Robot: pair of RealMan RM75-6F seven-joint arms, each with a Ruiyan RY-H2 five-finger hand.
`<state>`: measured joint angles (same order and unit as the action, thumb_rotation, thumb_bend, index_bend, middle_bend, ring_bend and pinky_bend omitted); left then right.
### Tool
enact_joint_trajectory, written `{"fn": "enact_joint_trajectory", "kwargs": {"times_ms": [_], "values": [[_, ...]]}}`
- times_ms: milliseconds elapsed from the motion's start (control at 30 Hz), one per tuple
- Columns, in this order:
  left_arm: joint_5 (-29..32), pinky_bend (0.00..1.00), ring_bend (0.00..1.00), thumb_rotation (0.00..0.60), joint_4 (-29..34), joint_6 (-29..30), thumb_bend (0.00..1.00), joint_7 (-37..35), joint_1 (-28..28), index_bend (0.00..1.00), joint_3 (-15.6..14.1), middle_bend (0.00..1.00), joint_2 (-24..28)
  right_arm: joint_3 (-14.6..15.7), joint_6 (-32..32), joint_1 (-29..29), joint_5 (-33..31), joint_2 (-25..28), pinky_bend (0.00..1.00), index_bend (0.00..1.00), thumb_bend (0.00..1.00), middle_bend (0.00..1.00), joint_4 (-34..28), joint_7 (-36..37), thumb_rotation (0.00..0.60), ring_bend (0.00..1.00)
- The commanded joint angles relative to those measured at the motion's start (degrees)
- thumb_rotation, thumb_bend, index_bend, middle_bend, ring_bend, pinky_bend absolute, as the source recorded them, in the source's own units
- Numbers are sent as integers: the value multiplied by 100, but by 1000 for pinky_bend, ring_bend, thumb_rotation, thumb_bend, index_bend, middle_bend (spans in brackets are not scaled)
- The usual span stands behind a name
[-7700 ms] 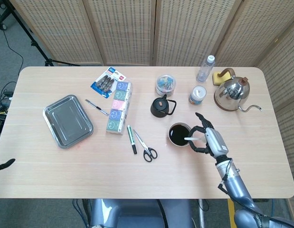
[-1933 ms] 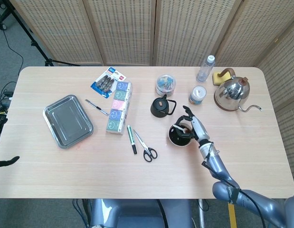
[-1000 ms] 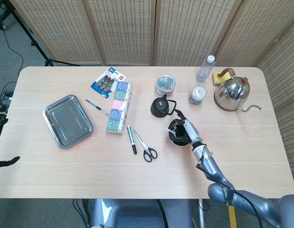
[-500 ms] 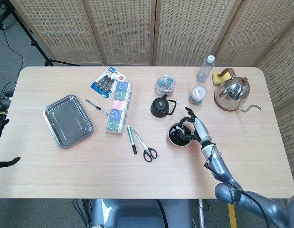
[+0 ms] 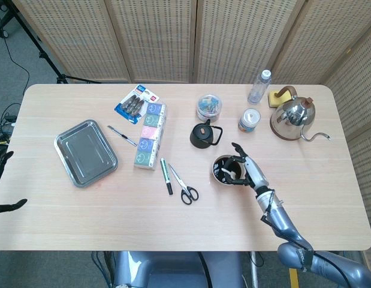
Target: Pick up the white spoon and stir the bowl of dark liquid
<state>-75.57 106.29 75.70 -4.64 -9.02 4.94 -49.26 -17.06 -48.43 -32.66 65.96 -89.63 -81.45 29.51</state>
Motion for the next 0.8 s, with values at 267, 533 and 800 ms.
{"fn": "enact_joint_trajectory", "kwargs": {"times_ms": [267,533,800], "values": [[16,0,0,600,-34,-19,0,-86,-2,0,13,0,25,-249,148,-285,-372,-362,0,572,605,0,485,-144,600,0],[7,0,0,600,-35,-18,0,-93,-2,0,11,0,30,-318,36,-221,-435,-249,0,572,606,0,515,-193,600,0],[-19,0,0,600,0,10,0,-21,7,0,-6,0,11,-161,110,-122,-307,13,0,566,575,0,288,-253,600,0]]}}
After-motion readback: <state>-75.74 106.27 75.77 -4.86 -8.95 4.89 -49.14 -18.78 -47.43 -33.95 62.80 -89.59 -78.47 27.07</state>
